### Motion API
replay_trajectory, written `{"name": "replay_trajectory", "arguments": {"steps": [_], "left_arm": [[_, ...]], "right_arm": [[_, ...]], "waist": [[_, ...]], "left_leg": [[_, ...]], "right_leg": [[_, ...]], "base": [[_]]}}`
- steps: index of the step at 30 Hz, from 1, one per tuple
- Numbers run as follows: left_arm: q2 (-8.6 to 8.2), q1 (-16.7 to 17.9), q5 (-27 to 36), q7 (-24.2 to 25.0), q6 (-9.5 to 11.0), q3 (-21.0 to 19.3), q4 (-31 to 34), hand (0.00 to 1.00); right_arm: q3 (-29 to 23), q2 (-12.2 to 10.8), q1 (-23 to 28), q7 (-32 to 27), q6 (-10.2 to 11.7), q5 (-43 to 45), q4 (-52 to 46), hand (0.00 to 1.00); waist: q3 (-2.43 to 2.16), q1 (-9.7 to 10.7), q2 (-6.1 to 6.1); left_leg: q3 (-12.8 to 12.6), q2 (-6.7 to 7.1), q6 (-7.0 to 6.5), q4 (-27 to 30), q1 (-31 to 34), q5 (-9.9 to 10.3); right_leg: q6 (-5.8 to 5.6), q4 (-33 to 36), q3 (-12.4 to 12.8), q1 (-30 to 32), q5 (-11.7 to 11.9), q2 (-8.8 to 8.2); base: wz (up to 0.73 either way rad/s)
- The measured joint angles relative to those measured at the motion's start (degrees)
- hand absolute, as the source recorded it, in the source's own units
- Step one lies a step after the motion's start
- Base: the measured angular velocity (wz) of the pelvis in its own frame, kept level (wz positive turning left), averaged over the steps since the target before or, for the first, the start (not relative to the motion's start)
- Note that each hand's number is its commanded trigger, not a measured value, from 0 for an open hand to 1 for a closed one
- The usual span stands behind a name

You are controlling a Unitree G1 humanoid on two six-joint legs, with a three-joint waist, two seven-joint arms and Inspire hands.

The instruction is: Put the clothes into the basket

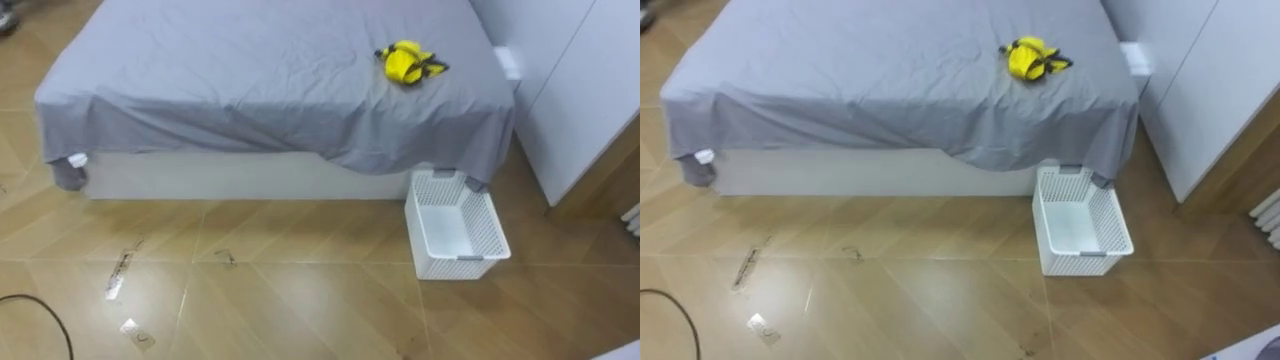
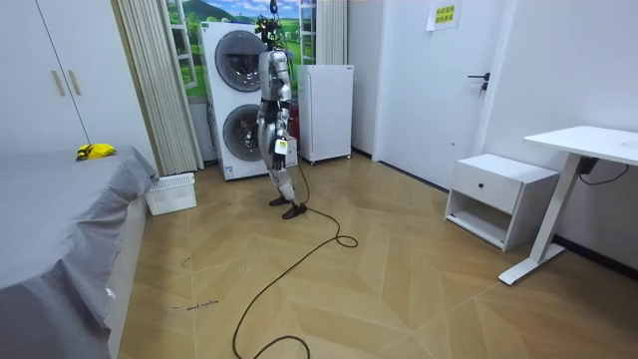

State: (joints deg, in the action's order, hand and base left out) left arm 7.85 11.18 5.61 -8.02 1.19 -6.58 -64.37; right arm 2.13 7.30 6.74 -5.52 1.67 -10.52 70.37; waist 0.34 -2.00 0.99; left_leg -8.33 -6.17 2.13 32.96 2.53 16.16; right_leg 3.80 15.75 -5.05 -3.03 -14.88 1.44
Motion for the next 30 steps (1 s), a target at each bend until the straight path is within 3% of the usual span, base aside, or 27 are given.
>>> {"name": "replay_trajectory", "arguments": {"steps": [1,2,4,5,7,8,9,10,11,13,14,15,16,17,18,19,20,21,22,23,24,25,26,27,29,30], "left_arm": [[-0.03,0.81,0.00,-0.10,0.01,0.02,-0.08,0.00],[-0.07,0.89,-0.01,-0.11,0.01,0.20,-0.13,0.00],[-0.08,1.81,0.43,-0.45,-0.05,1.45,-0.71,0.00],[-0.09,2.44,0.26,-0.56,-0.05,1.46,-0.87,0.00],[-0.26,5.34,-0.25,-1.76,-1.17,1.15,-1.44,0.00],[-0.42,5.85,-0.23,-1.98,-1.39,1.17,-1.45,0.00],[-0.86,6.31,-0.22,-2.19,-1.43,1.18,-1.44,0.00],[-1.41,6.03,-0.17,-2.26,-1.39,1.18,-1.44,0.00],[-1.57,6.09,-0.17,-2.29,-1.34,1.20,-1.46,0.00],[-1.80,5.11,0.22,-2.30,-0.92,1.26,-1.27,0.00],[-1.82,4.58,0.53,-2.24,-0.83,1.24,-1.30,0.00],[-1.76,3.79,0.54,-2.15,-0.75,1.08,-1.28,0.00],[-1.78,3.52,0.57,-2.09,-0.68,0.94,-1.30,0.00],[-1.86,3.33,0.52,-1.88,-0.16,1.01,-1.58,0.00],[-1.79,2.36,0.58,-1.70,0.36,1.12,-2.08,0.00],[-1.67,1.69,1.80,-1.87,0.84,1.08,-2.04,0.00],[-1.56,1.59,2.22,-2.10,1.10,1.06,-1.91,0.00],[-1.55,1.55,3.18,-2.68,1.57,1.26,-1.41,0.00],[-1.40,1.19,3.72,-2.93,1.68,2.02,-0.46,0.00],[-1.36,1.14,3.64,-3.06,1.77,2.43,0.12,0.00],[-1.46,0.64,2.84,-3.25,2.21,2.19,0.67,0.00],[-1.59,-0.38,2.40,-3.47,2.90,2.29,0.71,0.00],[-1.61,-0.48,2.32,-3.54,3.14,2.47,0.65,0.00],[-1.46,-0.91,2.38,-3.58,3.58,3.55,1.01,0.00],[-1.42,-1.13,2.59,-3.51,3.73,6.04,1.89,0.00],[-1.69,-1.01,2.61,-3.28,3.69,7.49,1.95,0.00]], "right_arm": [[-0.01,0.11,0.22,-0.04,0.11,-0.51,-0.08,0.00],[0.05,0.16,0.47,-0.10,0.09,-0.73,-0.05,0.00],[-0.13,0.14,0.51,-0.28,-0.35,-2.34,0.31,0.00],[-0.22,0.14,0.39,-0.24,-0.47,-2.15,0.60,0.00],[0.14,0.18,0.36,0.27,-1.30,-2.45,0.79,0.00],[0.29,0.23,0.42,0.34,-1.42,-2.53,0.79,0.00],[0.48,0.25,0.51,0.35,-1.65,-2.52,0.79,0.00],[0.44,0.23,0.44,0.35,-1.77,-2.40,0.78,0.00],[0.46,0.10,0.32,0.39,-1.78,-2.42,0.76,0.00],[1.05,-0.13,-0.44,0.71,-1.32,-2.68,0.51,0.00],[1.07,-0.09,-0.67,0.65,-0.82,-2.67,0.37,0.00],[1.07,-0.02,-0.90,0.61,-0.24,-2.30,0.14,0.00],[1.06,-0.01,-0.91,0.52,-0.14,-2.17,0.13,0.00],[1.02,0.11,-0.56,0.36,-0.14,-2.13,-0.17,0.00],[0.68,0.02,-0.13,0.16,-0.43,-2.11,-0.51,0.00],[0.60,-0.09,0.28,-0.11,-0.47,-2.13,-1.41,0.00],[0.49,-0.17,0.36,-0.26,-0.34,-2.13,-1.71,0.00],[0.25,-0.11,0.28,-0.87,0.26,-2.12,-1.81,0.00],[0.17,-0.05,0.26,-1.70,1.09,-2.61,-1.89,0.00],[-0.02,-0.08,0.23,-1.94,1.42,-2.67,-1.97,0.00],[-0.19,-0.13,-0.36,-2.02,1.62,-2.97,-2.52,0.00],[-0.16,-0.13,-0.41,-1.98,1.65,-4.54,-4.07,0.00],[-0.16,-0.16,-0.45,-1.95,1.85,-5.23,-4.57,0.00],[-0.65,-0.47,-0.46,-1.97,2.02,-5.80,-5.96,0.00],[-0.81,-0.54,-0.88,-2.99,2.53,-5.79,-7.57,0.00],[-0.89,-0.51,-1.27,-3.82,2.55,-5.74,-8.22,0.00]], "waist": [[0.15,0.49,-0.23],[0.02,0.57,-0.33],[0.17,0.45,0.14],[0.10,0.34,0.25],[0.26,-0.40,0.39],[0.27,-0.27,0.42],[0.31,0.14,0.59],[0.20,0.11,0.83],[-0.10,0.04,0.95],[0.07,-0.02,2.79],[0.27,-0.05,2.51],[0.78,0.07,2.10],[0.81,-0.08,1.78],[0.02,-0.02,1.88],[-0.29,0.05,1.90],[-0.01,-0.09,2.36],[-0.06,-0.08,2.65],[-0.06,-0.07,2.73],[-0.11,-0.25,2.18],[-0.12,-0.29,1.34],[-0.38,-0.58,0.01],[0.02,-0.50,-0.79],[0.30,-0.17,-0.87],[0.41,0.29,-1.60],[0.51,0.20,-1.46],[0.50,0.06,-1.48]], "left_leg": [[1.13,0.07,-1.01,4.78,3.34,0.35],[1.21,0.72,-1.71,4.52,4.80,0.79],[1.63,4.28,-1.89,-1.57,11.83,-0.10],[1.86,5.03,-1.63,-4.38,13.29,-1.42],[2.57,5.63,-1.59,-13.98,16.39,-9.78],[2.83,5.53,-1.78,-15.42,16.85,-11.84],[2.89,5.70,-2.48,-16.45,17.33,-15.87],[2.32,6.47,-4.59,-16.24,17.57,-18.50],[1.78,7.01,-5.11,-15.85,17.51,-18.66],[-0.86,7.85,-6.47,-11.24,18.61,-15.66],[-0.94,7.62,-6.55,-8.83,19.43,-13.89],[-1.32,7.10,-6.70,-3.36,21.04,-10.38],[-2.15,6.83,-6.92,-0.94,21.87,-8.86],[-3.31,7.03,-7.38,-1.23,21.48,-6.48],[-3.69,8.26,-7.74,-1.48,19.29,-4.62],[-3.90,9.75,-8.57,-2.58,16.51,-3.79],[-4.22,10.57,-8.95,-3.57,14.78,-3.46],[-4.32,12.00,-9.40,-6.11,11.18,-3.16],[-3.42,12.70,-9.86,-8.73,7.68,-2.82],[-2.45,12.80,-10.21,-10.20,6.30,-2.42],[-0.53,12.63,-10.08,-12.42,4.06,-2.32],[1.30,11.81,-10.09,-13.92,2.15,-2.28],[2.48,11.45,-10.14,-14.52,1.06,-2.11],[4.12,10.89,-10.09,-15.84,-0.97,-1.67],[5.71,10.65,-10.01,-18.03,-4.26,-0.62],[6.32,10.59,-9.86,-19.60,-6.98,0.50]], "right_leg": [[0.81,0.18,0.41,-0.95,-0.67,0.31],[0.99,0.32,0.53,-1.16,-1.06,0.33],[0.98,1.37,0.71,-1.66,-2.83,-0.47],[0.97,1.38,0.93,-1.93,-3.26,-0.59],[0.32,0.90,1.03,-4.19,-4.99,-1.51],[0.09,0.61,1.14,-4.77,-5.47,-1.55],[-0.73,-0.01,1.25,-5.72,-6.18,-1.78],[-1.53,-0.12,1.55,-5.89,-7.14,-2.54],[-2.02,-0.20,1.89,-5.81,-7.67,-3.19],[-3.38,-2.34,1.87,-7.02,-7.64,-5.24],[-3.57,-2.83,1.80,-7.62,-7.38,-5.44],[-3.66,-3.32,2.73,-9.31,-7.33,-5.62],[-3.83,-3.11,3.50,-10.24,-7.43,-5.71],[-4.80,-0.80,3.86,-10.42,-8.04,-6.39],[-6.01,6.31,2.34,-8.44,-8.80,-7.88],[-7.55,16.12,-0.02,-5.48,-7.72,-10.04],[-8.34,20.79,-0.51,-3.86,-6.06,-11.21],[-7.79,29.15,-0.79,-1.44,-0.26,-12.75],[-6.82,34.70,-1.00,0.77,8.23,-13.18],[-5.57,37.06,-1.07,2.20,10.56,-12.95],[-4.37,39.51,-1.54,6.03,7.19,-11.18],[-2.97,39.78,-3.29,10.28,1.94,-8.52],[-2.52,38.79,-3.72,12.37,0.16,-7.13],[-2.37,34.53,-4.28,16.77,-1.90,-4.54],[-2.27,22.52,-5.09,21.64,-1.77,-2.80],[-2.30,12.21,-5.66,23.10,0.75,-2.43]], "base": [[0.00],[0.10],[-0.02],[-0.31],[-0.48],[-0.24],[-0.05],[0.00],[-0.12],[-0.22],[-0.18],[-0.11],[-0.06],[0.00],[0.08],[0.08],[0.07],[0.13],[0.15],[0.18],[0.32],[0.44],[0.69],[0.68],[0.56],[0.47]]}}
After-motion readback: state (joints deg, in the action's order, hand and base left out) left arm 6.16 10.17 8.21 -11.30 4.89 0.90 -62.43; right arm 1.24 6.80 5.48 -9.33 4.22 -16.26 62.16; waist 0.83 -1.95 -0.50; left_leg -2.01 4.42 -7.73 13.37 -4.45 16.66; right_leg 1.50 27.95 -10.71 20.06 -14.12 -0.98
